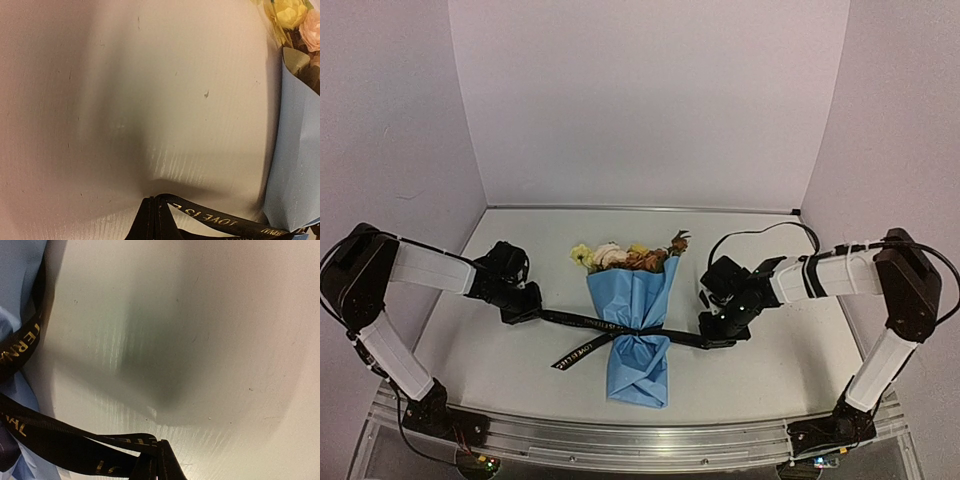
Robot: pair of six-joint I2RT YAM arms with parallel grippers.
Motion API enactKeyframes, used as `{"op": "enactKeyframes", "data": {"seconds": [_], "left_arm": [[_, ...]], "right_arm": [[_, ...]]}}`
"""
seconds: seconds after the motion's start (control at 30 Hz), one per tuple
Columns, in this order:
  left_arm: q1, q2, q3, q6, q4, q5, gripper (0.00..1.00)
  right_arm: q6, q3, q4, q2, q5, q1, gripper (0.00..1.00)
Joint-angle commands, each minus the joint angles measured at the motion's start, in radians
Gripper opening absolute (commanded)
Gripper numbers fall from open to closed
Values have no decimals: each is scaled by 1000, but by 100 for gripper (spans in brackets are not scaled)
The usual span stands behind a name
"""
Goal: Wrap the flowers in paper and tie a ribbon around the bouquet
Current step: Tie the half-tied ribbon around the folded bouquet.
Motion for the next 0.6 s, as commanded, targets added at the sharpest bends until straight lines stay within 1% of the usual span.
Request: {"op": "enactKeyframes", "data": {"seconds": [0.0, 0.13, 0.3, 0.43, 0.57], "left_arm": [[91, 33, 63, 16, -18, -57, 0], [126, 49, 97, 31, -20, -40, 0], [128, 81, 140, 52, -31, -32, 0], [127, 78, 148, 64, -25, -27, 0], [113, 54, 151, 100, 18, 40, 0]], "right_arm": [[83, -121, -36, -60, 87, -20, 0], [109, -174, 9, -102, 94, -10, 0], [99, -183, 20, -112, 107, 5, 0], [53, -137, 8, -105, 85, 29, 0], [15, -43, -31, -82, 58, 57, 0]]}}
